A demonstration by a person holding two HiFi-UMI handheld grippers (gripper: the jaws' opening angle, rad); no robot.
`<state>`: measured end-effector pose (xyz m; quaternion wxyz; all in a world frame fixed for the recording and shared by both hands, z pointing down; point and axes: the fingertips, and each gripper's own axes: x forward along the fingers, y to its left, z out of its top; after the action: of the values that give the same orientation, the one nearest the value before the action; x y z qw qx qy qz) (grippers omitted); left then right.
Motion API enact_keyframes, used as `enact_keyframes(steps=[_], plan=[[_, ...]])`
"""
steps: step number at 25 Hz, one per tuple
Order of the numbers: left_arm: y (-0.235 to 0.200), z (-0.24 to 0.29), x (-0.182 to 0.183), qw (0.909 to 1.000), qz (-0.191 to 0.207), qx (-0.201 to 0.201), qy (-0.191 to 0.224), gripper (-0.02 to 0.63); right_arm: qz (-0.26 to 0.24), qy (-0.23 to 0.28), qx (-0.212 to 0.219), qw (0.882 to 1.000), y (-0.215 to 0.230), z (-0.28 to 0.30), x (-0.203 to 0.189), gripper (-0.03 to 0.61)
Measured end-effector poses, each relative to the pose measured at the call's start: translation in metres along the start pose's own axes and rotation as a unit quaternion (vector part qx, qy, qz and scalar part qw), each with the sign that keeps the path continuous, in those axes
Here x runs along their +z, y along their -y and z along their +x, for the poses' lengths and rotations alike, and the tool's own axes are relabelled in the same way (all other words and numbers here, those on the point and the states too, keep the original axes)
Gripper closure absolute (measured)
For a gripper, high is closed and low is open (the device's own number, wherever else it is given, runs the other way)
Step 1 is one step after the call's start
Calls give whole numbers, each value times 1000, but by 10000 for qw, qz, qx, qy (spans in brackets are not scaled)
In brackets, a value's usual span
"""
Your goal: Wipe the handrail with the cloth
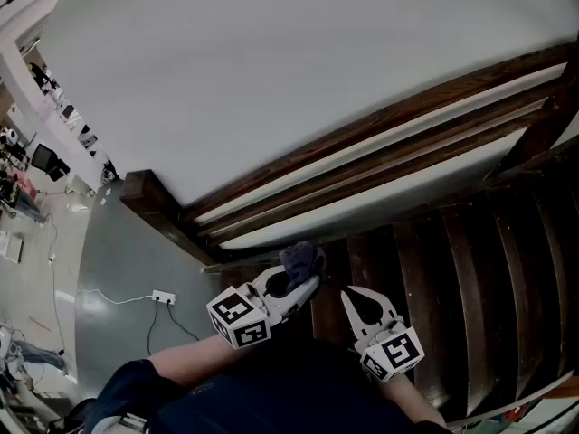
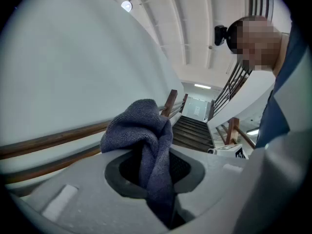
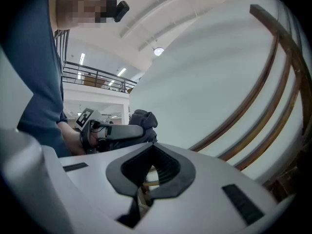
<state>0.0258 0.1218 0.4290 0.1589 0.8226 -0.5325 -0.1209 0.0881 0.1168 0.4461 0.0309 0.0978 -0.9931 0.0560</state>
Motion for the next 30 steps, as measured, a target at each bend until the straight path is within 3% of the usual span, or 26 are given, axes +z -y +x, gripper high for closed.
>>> enact_keyframes(steps=[19, 25, 30], plan=[[17, 1, -11, 9999, 27, 69, -71, 532, 27, 168, -4, 9999, 1, -20, 0, 571], [-8, 12, -14, 9998, -137, 44, -133, 532, 103, 39, -145, 9998, 16, -10, -8, 571], [-60, 36, -4, 9995, -301, -44, -105, 532, 43, -25, -465, 9989, 56, 25, -7, 571]])
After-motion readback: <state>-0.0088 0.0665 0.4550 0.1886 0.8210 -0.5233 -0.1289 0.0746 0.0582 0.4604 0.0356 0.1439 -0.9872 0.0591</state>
